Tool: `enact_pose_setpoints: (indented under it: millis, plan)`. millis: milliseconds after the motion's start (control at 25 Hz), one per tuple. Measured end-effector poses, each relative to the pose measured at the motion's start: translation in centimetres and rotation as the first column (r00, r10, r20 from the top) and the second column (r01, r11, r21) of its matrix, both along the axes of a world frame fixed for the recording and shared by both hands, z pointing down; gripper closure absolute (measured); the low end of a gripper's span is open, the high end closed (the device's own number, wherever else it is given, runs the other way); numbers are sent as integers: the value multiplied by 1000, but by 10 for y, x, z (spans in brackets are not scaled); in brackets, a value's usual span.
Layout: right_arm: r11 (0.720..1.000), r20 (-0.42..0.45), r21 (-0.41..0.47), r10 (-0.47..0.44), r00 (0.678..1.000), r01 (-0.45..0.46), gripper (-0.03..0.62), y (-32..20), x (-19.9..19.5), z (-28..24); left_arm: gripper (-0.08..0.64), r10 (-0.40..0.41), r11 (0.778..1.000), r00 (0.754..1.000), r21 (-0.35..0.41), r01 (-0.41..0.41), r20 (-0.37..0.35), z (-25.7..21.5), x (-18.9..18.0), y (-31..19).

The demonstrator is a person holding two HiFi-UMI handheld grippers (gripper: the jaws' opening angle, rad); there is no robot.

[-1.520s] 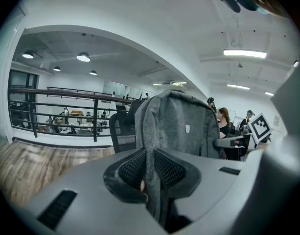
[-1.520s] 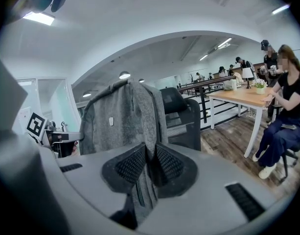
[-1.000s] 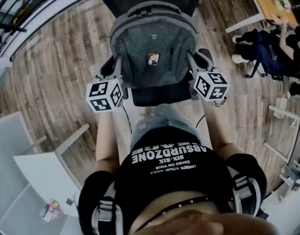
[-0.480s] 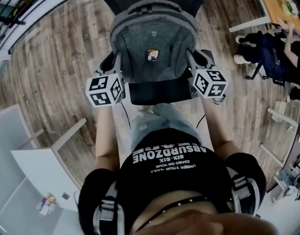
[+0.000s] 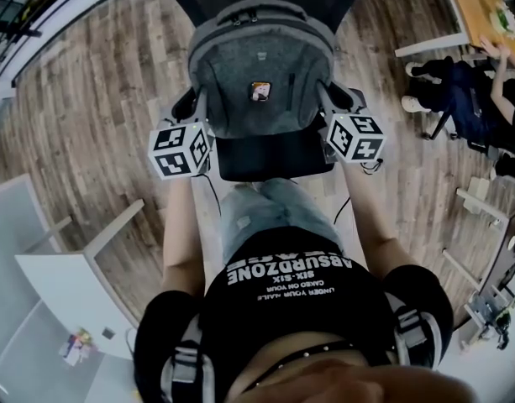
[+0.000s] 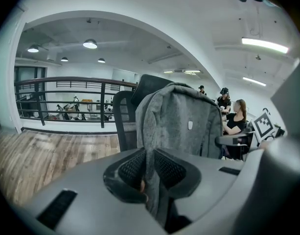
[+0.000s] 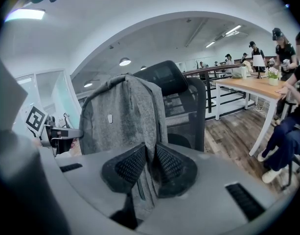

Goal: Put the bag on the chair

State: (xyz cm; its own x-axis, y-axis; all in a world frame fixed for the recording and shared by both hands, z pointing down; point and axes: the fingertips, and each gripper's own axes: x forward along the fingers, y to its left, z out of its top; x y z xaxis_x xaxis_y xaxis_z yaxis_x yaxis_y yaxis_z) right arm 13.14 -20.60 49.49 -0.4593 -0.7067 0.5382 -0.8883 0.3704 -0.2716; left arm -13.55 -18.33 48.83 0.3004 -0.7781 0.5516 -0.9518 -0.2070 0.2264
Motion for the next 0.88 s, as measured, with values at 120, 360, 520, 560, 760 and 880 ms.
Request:
enact_pose_setpoints:
  millis: [120, 360, 520, 560, 760, 880]
  plan:
    - [1000, -5, -15, -7, 1000, 7, 525, -5, 0, 10, 499, -5, 1000, 1000, -18, 5, 4, 9, 0, -4]
    - [999, -16, -35, -17, 1000, 17, 525, -10, -4, 24, 499, -12, 999, 1000, -40, 13, 13, 24, -3, -9]
    - [999, -20, -50, -23, 1000, 22, 525, -18, -6, 33, 499, -20, 998, 1000, -56, 21, 22, 33, -5, -15]
    - [998, -21, -55, -24, 999, 23, 524, -20, -6, 35, 499, -22, 998, 999, -61, 23, 23, 35, -6, -16]
    - [996, -26, -80, -30, 999, 28, 523, -26, -7, 47, 499, -27, 996, 999, -82, 29, 28, 45, -7, -21]
    - [995, -31, -96, -34, 999, 30, 523, -28, -7, 55, 499, -25, 995, 999, -97, 28, 33, 53, -7, -24]
